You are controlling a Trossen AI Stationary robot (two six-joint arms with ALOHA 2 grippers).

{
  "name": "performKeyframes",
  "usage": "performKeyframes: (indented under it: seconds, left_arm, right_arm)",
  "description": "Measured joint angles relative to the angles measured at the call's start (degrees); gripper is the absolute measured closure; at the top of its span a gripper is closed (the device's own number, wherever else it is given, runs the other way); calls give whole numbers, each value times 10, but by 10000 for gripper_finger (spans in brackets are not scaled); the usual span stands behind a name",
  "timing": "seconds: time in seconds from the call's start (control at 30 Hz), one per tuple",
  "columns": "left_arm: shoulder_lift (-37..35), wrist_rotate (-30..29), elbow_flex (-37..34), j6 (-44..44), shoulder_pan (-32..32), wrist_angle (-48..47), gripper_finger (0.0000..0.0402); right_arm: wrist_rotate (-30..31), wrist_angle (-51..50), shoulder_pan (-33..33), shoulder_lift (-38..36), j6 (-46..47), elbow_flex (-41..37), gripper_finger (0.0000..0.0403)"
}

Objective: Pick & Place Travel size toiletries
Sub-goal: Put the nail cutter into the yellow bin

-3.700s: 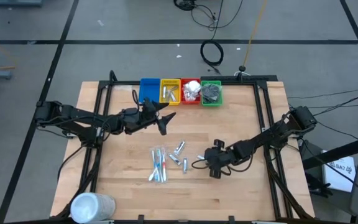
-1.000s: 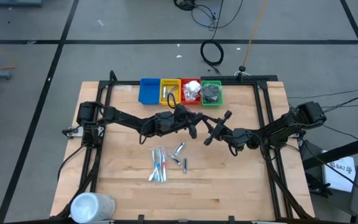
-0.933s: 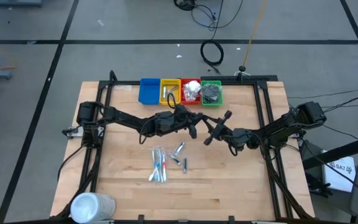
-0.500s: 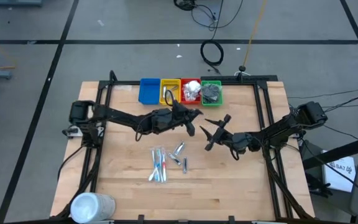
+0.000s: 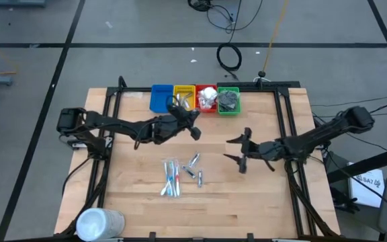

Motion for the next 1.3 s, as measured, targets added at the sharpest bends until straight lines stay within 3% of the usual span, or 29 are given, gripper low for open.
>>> performKeyframes:
  seconds: [0.17,0.33,0.47,0.6,0.73,1.0,1.13,1.3]
  left_arm:
    - [-49,-29,-88,-51,11,16,393]
    - [-102,-64,-166,-111,15,25,393]
    - [-107,-71,-188,-142,16,24,393]
    - [-101,-70,-184,-168,33,28,393]
    - [-99,-61,-185,-189,68,25,393]
    - [-99,57,-184,-267,169,12,393]
    - [-97,101,-142,-289,207,-72,393]
    - [-58,116,-43,-275,228,-222,393]
  right_arm:
    - [-54,-75,11,-70,18,-6,161]
    - [-123,-64,20,-144,48,-65,168]
    - [-155,7,19,-200,74,-138,172]
    - [-156,64,19,-236,78,-184,172]
    - [-155,57,19,-255,78,-190,175]
    - [-150,53,19,-257,72,-190,181]
    - [-149,54,19,-257,68,-190,182]
    - [-148,59,12,-257,63,-190,182]
